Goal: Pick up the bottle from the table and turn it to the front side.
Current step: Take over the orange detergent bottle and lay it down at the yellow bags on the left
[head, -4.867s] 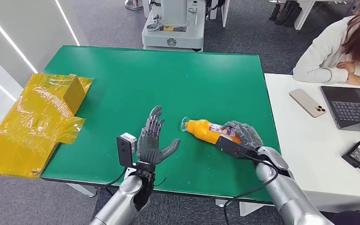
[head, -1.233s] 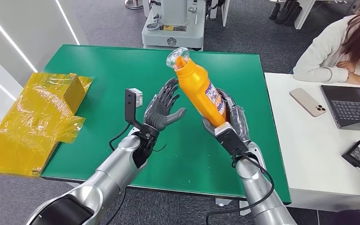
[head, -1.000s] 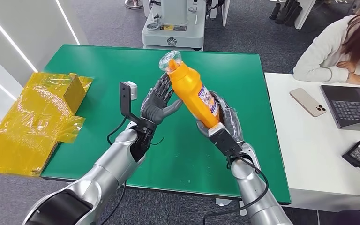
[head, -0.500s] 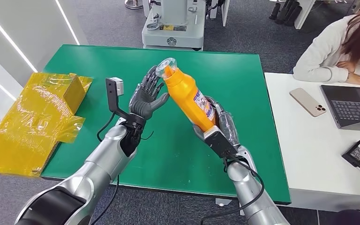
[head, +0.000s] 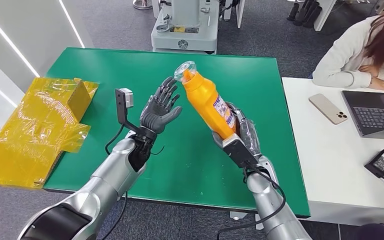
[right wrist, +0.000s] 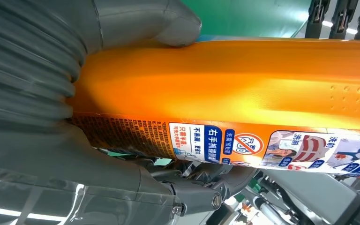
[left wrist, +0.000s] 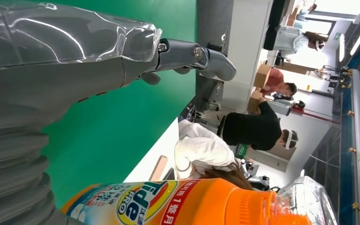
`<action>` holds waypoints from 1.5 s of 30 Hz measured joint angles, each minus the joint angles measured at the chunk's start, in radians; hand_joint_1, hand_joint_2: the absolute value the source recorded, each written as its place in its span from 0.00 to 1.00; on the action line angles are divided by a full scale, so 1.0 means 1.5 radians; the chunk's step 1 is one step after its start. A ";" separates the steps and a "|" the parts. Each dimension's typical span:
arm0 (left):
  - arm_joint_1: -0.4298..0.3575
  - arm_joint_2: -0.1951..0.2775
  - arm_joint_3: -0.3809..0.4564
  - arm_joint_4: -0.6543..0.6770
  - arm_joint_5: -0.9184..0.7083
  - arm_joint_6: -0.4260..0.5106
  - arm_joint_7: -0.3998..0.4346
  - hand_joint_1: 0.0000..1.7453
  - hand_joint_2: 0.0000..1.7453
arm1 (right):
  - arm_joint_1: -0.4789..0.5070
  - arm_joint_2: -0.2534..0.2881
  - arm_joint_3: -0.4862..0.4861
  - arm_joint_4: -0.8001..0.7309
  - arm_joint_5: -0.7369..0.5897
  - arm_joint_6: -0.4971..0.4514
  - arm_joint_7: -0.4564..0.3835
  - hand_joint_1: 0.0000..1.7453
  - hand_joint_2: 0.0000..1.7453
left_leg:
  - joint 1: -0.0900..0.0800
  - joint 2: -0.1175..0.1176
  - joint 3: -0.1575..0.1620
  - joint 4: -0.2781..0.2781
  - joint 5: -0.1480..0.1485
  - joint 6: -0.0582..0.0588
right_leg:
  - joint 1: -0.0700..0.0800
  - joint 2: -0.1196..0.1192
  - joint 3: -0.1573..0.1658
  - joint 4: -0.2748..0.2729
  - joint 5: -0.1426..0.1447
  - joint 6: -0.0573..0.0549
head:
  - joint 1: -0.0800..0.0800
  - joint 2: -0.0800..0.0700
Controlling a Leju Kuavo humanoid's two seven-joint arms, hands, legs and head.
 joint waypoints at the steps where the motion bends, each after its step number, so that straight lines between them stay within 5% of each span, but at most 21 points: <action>1: 0.000 0.000 0.000 0.000 0.000 0.000 0.000 0.00 1.00 | 0.000 -0.001 -0.001 0.000 0.000 0.000 0.000 1.00 1.00 | 0.000 0.000 0.000 0.000 0.000 0.000 | 0.000 0.000 0.000 0.000 0.000 0.000 | 0.000 0.000; 13: -0.001 -0.002 0.000 -0.011 -0.001 -0.014 -0.002 0.00 1.00 | -0.002 -0.010 -0.025 -0.001 -0.011 0.002 -0.007 1.00 1.00 | 0.000 0.000 0.000 0.000 0.000 0.000 | 0.000 0.000 0.000 0.000 0.000 0.000 | 0.000 0.000; 25: -0.033 -0.085 -0.011 -0.046 0.017 0.006 0.034 0.00 1.00 | -0.045 0.023 -0.026 0.048 0.014 0.008 0.024 1.00 1.00 | 0.000 0.000 -0.001 0.000 0.000 0.000 | 0.000 0.000 -0.001 0.000 0.000 0.000 | 0.000 0.000; 45: -0.037 -0.053 -0.034 -0.022 -0.101 0.147 0.012 0.00 1.00 | -0.055 0.029 -0.028 0.096 0.025 0.002 0.021 1.00 1.00 | 0.000 0.000 -0.001 0.000 0.000 -0.001 | 0.000 0.000 -0.001 0.001 0.000 0.000 | 0.000 0.000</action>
